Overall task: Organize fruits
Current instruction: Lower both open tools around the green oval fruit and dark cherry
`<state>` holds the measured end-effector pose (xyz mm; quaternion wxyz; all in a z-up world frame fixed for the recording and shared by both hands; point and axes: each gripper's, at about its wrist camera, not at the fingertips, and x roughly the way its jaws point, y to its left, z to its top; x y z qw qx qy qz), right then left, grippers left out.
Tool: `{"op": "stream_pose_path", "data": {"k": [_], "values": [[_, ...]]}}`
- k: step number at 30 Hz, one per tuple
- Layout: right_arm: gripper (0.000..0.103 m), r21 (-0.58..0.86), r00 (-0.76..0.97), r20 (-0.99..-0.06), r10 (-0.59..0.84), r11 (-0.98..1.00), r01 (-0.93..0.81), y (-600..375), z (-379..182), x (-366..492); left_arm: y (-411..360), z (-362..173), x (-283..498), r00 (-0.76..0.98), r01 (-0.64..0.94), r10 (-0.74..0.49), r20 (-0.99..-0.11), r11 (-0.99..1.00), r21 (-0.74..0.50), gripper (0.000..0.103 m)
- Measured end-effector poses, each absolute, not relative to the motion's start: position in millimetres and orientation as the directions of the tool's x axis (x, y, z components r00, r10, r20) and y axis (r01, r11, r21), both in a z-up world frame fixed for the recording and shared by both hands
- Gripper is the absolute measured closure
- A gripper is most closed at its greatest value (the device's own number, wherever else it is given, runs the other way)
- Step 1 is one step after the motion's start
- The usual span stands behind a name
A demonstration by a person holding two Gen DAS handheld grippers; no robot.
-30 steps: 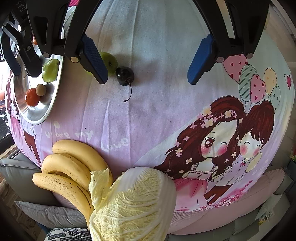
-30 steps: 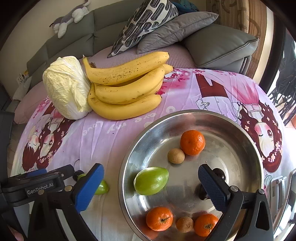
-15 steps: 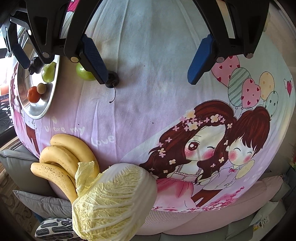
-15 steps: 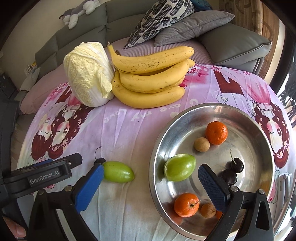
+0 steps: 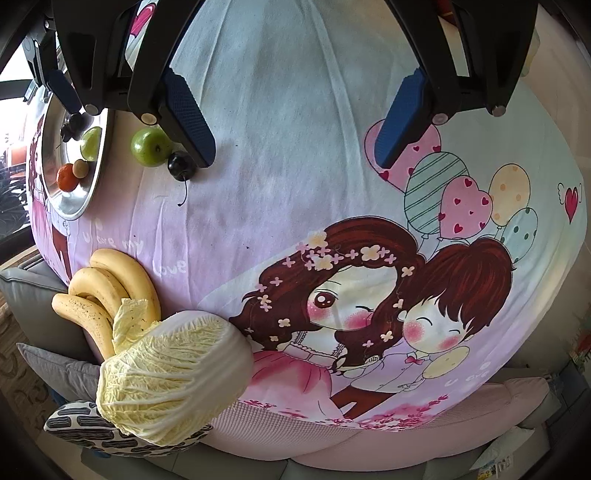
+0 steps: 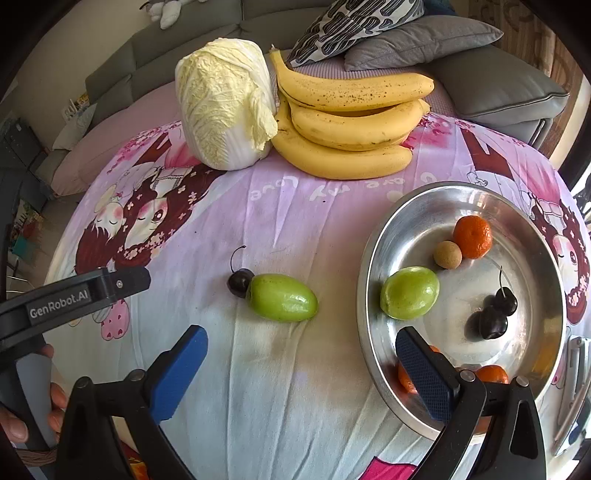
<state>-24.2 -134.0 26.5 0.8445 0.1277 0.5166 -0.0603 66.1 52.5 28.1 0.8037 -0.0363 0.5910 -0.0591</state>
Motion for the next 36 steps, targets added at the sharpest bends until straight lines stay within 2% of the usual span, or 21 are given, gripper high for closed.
{"op": "stream_pose_path", "data": {"k": [6, 9, 13, 15, 21, 29, 36], "values": [[0.0, 0.172, 0.459, -0.887, 0.056, 0.962, 0.214, -122.9, 27.1, -25.8, 72.0, 25.9, 65.7, 0.296, 0.023, -0.163, -0.941, 0.986, -0.164, 0.015], [0.0, 0.194, 0.466, -0.882, 0.072, 0.956, 0.218, -121.5, 27.8, -26.9, 79.1, 23.5, 66.5, 0.297, 0.013, -0.175, -0.939, 0.984, -0.179, 0.006], [0.003, 0.219, 0.484, -0.871, 0.087, 0.95, 0.224, -121.7, 30.0, -27.8, 84.4, 19.6, 68.0, 0.292, 0.012, -0.187, -0.938, 0.981, -0.192, 0.006], [0.01, 0.224, 0.493, -0.866, 0.086, 0.947, 0.229, -122.4, 31.1, -28.1, 84.7, 17.4, 68.4, 0.286, 0.018, -0.196, -0.938, 0.98, -0.199, 0.006], [0.024, 0.228, 0.503, -0.861, 0.079, 0.943, 0.241, -126.6, 32.2, -25.9, 76.5, 11.7, 69.2, 0.267, 0.069, -0.222, -0.938, 0.975, -0.211, 0.006], [0.032, 0.231, 0.493, -0.865, 0.092, 0.946, 0.228, -124.7, 22.2, -15.8, 56.1, 0.0, 76.5, 0.186, 0.114, -0.29, -0.939, 0.955, -0.273, 0.006], [0.038, 0.238, 0.483, -0.87, 0.1, 0.943, 0.233, -124.2, 8.7, -7.5, 44.1, -9.9, 84.8, 0.151, 0.084, -0.33, -0.932, 0.944, -0.32, 0.008]]}}
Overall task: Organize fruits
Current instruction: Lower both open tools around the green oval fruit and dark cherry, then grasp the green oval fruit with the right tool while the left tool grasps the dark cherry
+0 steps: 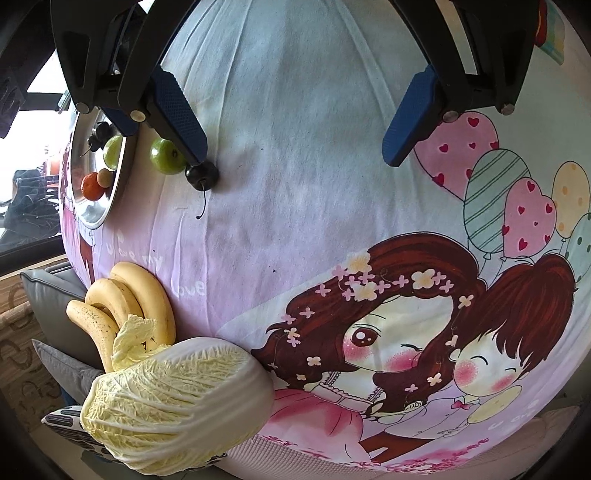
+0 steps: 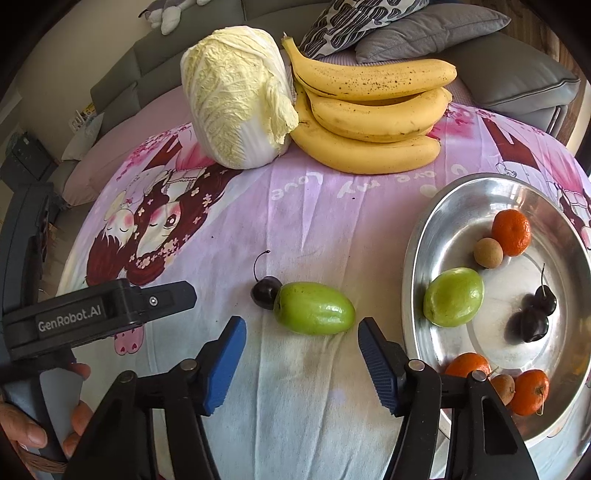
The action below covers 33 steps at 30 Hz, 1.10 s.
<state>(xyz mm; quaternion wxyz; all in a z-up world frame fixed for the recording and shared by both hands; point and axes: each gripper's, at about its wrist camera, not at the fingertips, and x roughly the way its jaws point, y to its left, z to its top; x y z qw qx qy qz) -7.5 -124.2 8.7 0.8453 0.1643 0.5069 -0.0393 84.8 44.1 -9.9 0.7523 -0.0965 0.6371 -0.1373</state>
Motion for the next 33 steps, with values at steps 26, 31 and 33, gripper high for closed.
{"op": "stream_pose_path", "data": {"k": [26, 31, 33], "values": [[0.042, 0.252, 0.455, -0.884, 0.105, 0.928, 0.275, -141.4, -10.5, 9.1, -58.1, -37.1, 114.8, 0.058, 0.136, -0.432, -0.9, 0.896, -0.422, 0.052], [0.042, 0.265, 0.449, -0.885, 0.12, 0.925, 0.273, -141.2, -14.5, 7.8, -60.6, -45.6, 114.3, 0.037, 0.129, -0.442, -0.896, 0.892, -0.434, 0.058], [0.042, 0.268, 0.447, -0.886, 0.125, 0.924, 0.273, -141.0, -15.6, 7.7, -58.5, -44.9, 115.1, 0.039, 0.125, -0.442, -0.896, 0.892, -0.434, 0.06]]}}
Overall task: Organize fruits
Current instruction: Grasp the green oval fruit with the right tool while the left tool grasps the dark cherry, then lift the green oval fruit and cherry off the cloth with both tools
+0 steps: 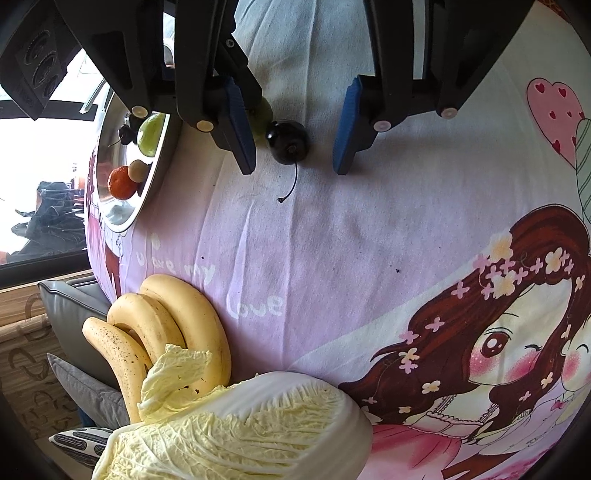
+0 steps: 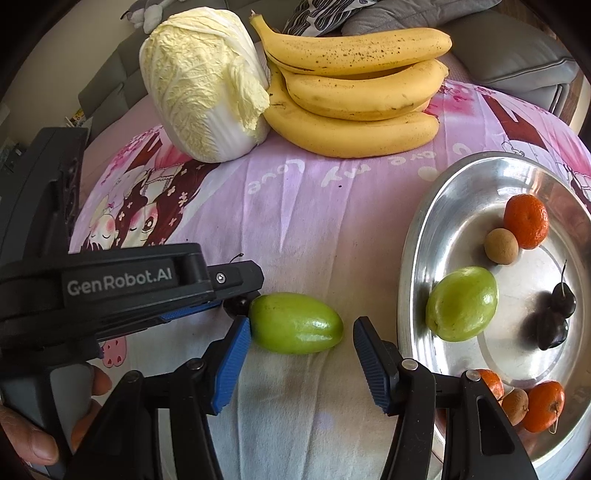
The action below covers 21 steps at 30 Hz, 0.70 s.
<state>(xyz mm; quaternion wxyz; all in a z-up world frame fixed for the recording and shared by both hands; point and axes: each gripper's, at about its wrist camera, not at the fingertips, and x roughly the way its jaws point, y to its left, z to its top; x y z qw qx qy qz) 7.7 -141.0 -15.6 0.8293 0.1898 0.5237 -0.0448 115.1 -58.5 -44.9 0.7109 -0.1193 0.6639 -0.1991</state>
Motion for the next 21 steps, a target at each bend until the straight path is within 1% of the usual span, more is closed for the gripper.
{"op": "stream_pose_path", "data": {"k": [6, 7, 9, 21], "values": [[0.042, 0.264, 0.442, -0.889, 0.124, 0.926, 0.271, -139.1, -16.0, 8.5, -59.1, -46.0, 112.0, 0.018, 0.124, -0.465, -0.885, 0.879, -0.46, 0.065], [0.042, 0.264, 0.44, -0.889, 0.124, 0.926, 0.271, -139.0, -16.1, 8.4, -58.2, -45.3, 111.0, 0.014, 0.125, -0.472, -0.881, 0.875, -0.467, 0.067], [0.044, 0.264, 0.437, -0.891, 0.126, 0.926, 0.27, -138.8, -16.6, 8.5, -61.0, -47.2, 110.3, 0.006, 0.127, -0.475, -0.88, 0.873, -0.471, 0.068], [0.044, 0.25, 0.433, -0.894, 0.119, 0.932, 0.261, -136.0, -18.1, 9.0, -68.0, -50.7, 107.9, 0.006, 0.123, -0.474, -0.88, 0.874, -0.47, 0.069]]}}
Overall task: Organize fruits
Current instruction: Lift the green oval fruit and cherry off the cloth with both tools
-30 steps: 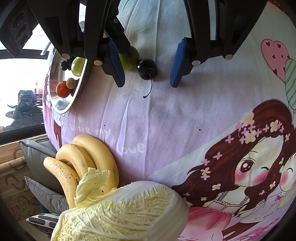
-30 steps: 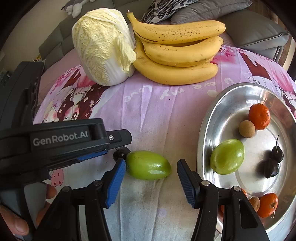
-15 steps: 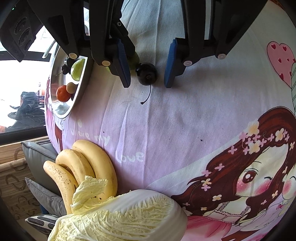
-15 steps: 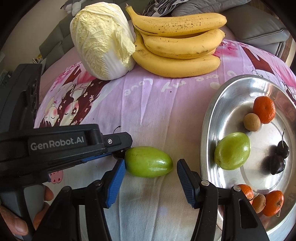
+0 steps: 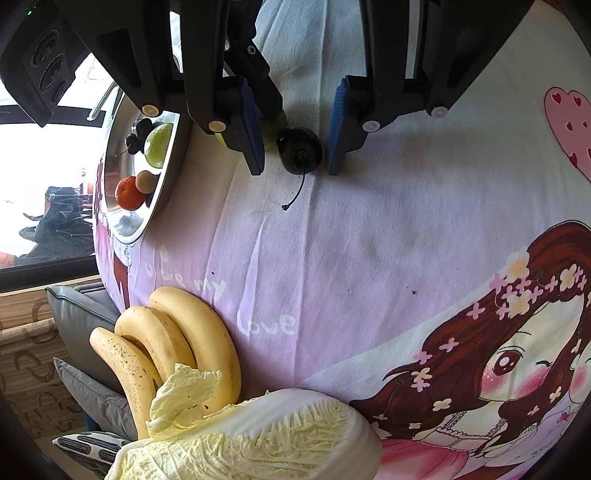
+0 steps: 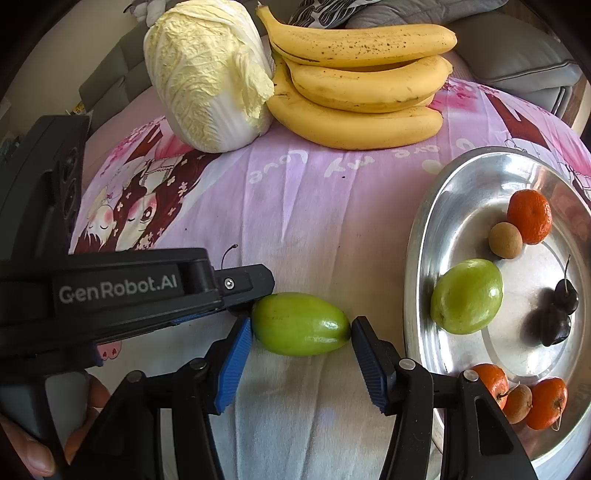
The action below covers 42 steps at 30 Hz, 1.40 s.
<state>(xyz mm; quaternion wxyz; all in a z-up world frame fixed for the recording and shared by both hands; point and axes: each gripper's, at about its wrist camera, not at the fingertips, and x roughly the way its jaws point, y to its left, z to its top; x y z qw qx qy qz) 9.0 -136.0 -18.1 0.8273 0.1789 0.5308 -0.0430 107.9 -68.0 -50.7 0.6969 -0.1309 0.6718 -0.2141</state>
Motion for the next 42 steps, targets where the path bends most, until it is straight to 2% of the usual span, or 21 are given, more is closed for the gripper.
{"op": "stream_pose_path", "data": {"k": [3, 7, 42], "values": [[0.044, 0.254, 0.434, -0.893, 0.121, 0.931, 0.263, -136.0, -18.2, 8.6, -66.7, -52.0, 107.8, 0.01, 0.112, -0.476, -0.879, 0.874, -0.472, 0.069], [0.044, 0.255, 0.434, -0.893, 0.122, 0.931, 0.263, -136.1, -18.3, 8.4, -64.1, -52.2, 106.7, 0.02, 0.101, -0.467, -0.884, 0.88, -0.463, 0.077], [0.045, 0.258, 0.468, -0.875, 0.122, 0.937, 0.237, -134.7, -0.3, 2.8, -9.9, -20.2, 105.1, 0.075, 0.05, -0.493, -0.867, 0.87, -0.49, 0.078]]}}
